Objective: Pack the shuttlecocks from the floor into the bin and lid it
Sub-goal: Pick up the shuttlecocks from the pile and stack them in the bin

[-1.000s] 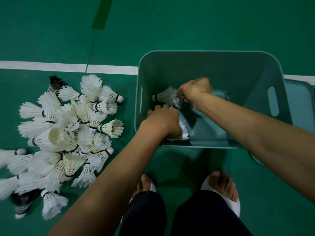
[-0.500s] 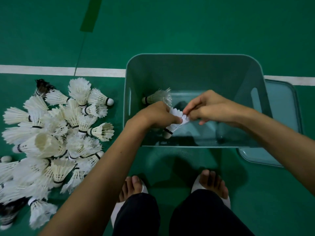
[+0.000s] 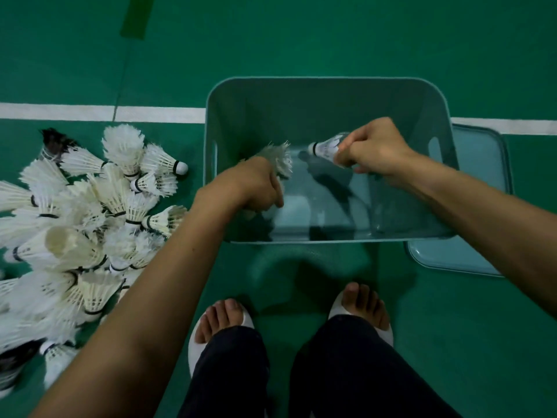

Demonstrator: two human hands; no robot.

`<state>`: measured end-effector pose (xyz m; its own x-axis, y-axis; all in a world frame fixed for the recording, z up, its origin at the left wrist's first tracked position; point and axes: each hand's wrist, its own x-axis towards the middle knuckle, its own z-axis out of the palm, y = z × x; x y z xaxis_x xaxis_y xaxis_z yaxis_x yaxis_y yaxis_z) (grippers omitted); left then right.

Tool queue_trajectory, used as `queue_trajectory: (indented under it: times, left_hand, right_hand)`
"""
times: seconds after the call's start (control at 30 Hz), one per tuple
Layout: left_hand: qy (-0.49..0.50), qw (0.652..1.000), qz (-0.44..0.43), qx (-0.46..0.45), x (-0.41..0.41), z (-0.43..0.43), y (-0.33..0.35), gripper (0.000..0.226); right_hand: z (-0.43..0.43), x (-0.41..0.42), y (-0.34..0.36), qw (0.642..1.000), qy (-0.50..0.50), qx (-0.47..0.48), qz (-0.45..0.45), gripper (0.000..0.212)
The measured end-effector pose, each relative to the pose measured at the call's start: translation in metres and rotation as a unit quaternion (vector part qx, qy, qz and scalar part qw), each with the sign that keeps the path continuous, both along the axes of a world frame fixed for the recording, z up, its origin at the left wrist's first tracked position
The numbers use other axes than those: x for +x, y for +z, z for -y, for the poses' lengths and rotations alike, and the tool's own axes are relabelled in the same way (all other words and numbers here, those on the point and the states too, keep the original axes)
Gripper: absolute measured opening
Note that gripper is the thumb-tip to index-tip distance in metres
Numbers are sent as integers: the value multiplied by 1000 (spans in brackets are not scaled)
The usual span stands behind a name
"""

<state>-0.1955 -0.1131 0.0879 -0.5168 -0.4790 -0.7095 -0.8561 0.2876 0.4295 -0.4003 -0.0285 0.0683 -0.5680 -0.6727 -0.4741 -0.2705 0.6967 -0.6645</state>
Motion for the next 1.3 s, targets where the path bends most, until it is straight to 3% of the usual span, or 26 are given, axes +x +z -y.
queue_trajectory:
  times: [0.07, 0.17, 0.3, 0.43, 0.6, 0.73, 0.8, 0.93, 1.07, 1.17, 1.3]
  left_hand:
    - [-9, 1000, 19, -4, -2, -2, -4, 22]
    - [-12, 1000, 16, -14, -5, -1, -7, 16]
    - [-22, 999, 22, -26, -7, 0, -8, 15]
    - [-37, 998, 37, -18, -6, 3, -8, 11]
    - [-49, 998, 21, -36, -6, 6, -2, 12]
    - [-41, 997, -21, -67, -11, 7, -2, 21]
    - [-40, 994, -46, -94, -14, 5, -2, 22]
    - [-29, 986, -96, -131, -22, -2, 1, 24]
    - [-8, 977, -145, -157, -28, -6, 3, 29]
    - [4, 970, -173, -173, -34, -13, 7, 18]
    - [33, 968, -196, -152, -31, -16, -1, 32]
  right_hand:
    - [8, 2, -11, 1000, -29, 3, -1, 14]
    - [21, 9, -26, 997, -42, 23, 60, 5]
    - [35, 15, -35, 990, -23, 38, 132, 7]
    - [44, 20, -43, 985, -5, 38, 169, 21]
    - [53, 31, -53, 985, -1, 27, 170, 25]
    - [51, 31, -56, 986, -64, 10, 154, 8]
    - [48, 26, -51, 983, -105, 5, 153, 22]
    - [31, 16, -20, 984, -140, -6, 111, 18]
    - [2, 21, 19, 975, -34, -3, 220, 20]
    - [-6, 30, 26, 981, 31, 8, 190, 32]
    - [-5, 32, 30, 989, 33, -22, 145, 6]
